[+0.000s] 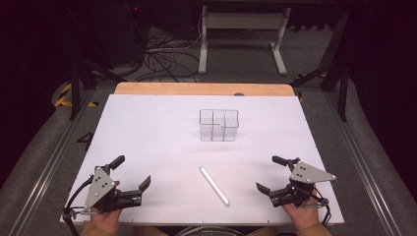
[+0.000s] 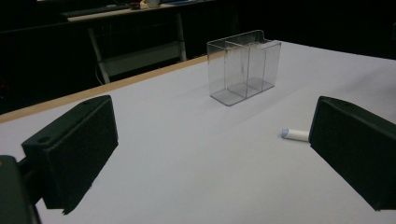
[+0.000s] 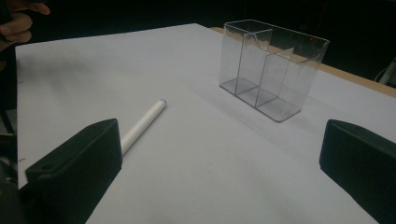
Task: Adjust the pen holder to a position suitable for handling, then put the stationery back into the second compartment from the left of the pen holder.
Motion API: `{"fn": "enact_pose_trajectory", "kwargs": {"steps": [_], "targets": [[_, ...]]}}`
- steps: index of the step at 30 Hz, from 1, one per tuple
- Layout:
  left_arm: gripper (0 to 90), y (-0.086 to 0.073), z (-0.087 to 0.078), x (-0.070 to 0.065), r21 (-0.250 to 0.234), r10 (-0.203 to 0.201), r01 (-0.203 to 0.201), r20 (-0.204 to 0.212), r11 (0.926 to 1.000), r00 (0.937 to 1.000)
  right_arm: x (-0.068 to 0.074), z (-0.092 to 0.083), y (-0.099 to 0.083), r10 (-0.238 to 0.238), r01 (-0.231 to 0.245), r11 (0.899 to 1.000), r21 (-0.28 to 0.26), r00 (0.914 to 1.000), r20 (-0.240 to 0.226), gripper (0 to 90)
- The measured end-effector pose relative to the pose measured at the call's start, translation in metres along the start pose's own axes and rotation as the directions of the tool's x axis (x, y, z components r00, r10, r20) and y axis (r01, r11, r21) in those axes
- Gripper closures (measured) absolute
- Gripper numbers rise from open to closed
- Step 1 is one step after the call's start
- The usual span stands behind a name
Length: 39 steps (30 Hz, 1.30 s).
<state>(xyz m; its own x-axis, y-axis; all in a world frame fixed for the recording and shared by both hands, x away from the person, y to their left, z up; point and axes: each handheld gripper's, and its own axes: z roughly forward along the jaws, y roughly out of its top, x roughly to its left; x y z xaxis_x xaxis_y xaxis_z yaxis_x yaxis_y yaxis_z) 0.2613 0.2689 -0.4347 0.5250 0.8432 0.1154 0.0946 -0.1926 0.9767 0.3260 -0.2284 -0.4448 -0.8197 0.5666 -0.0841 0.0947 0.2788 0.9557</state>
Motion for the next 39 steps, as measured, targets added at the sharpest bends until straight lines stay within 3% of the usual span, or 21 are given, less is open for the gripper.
{"fn": "enact_pose_trajectory", "kwargs": {"steps": [3,8,11,14,17,25,35,39], "targets": [[2.0,0.0,0.0,-0.002,0.0,0.014,-0.014,-0.002,0.9999,0.9999,0.001,-0.001,0.0,-0.003,0.003,1.0,-0.009,0.9997,0.025,0.0],[2.0,0.001,0.0,-0.002,-0.006,0.017,-0.017,-0.004,0.9998,0.9998,-0.002,-0.001,0.001,0.022,-0.021,0.999,-0.027,0.9994,0.027,0.0],[2.1,0.001,0.002,-0.002,0.002,0.015,-0.015,-0.003,0.9999,0.9999,-0.001,0.002,0.001,0.042,-0.041,0.999,-0.017,0.9967,0.069,0.0],[2.1,0.001,0.003,-0.001,0.005,0.011,-0.011,0.002,0.9999,0.9999,0.0,0.004,0.004,0.095,-0.092,0.995,-0.037,0.9914,0.089,0.0],[2.1,0.001,0.004,0.0,0.004,0.01,-0.01,0.003,0.9999,0.9999,0.002,0.005,0.003,0.087,-0.085,0.996,-0.024,0.9893,0.117,0.1],[2.0,0.001,0.007,-0.001,0.01,0.013,-0.013,0.005,0.9999,0.9999,0.009,0.0,0.007,0.061,-0.06,0.998,-0.005,0.9919,0.111,8.6],[2.0,0.001,0.005,-0.001,0.012,0.016,-0.016,0.004,0.9998,0.9999,0.003,-0.001,0.009,0.115,-0.116,0.993,0.0,0.9899,0.082,8.8],[2.1,0.001,0.006,-0.001,0.015,0.015,-0.015,0.007,0.9998,0.9999,0.005,0.002,0.011,0.108,-0.109,0.994,0.008,0.9913,0.075,8.8]]}}
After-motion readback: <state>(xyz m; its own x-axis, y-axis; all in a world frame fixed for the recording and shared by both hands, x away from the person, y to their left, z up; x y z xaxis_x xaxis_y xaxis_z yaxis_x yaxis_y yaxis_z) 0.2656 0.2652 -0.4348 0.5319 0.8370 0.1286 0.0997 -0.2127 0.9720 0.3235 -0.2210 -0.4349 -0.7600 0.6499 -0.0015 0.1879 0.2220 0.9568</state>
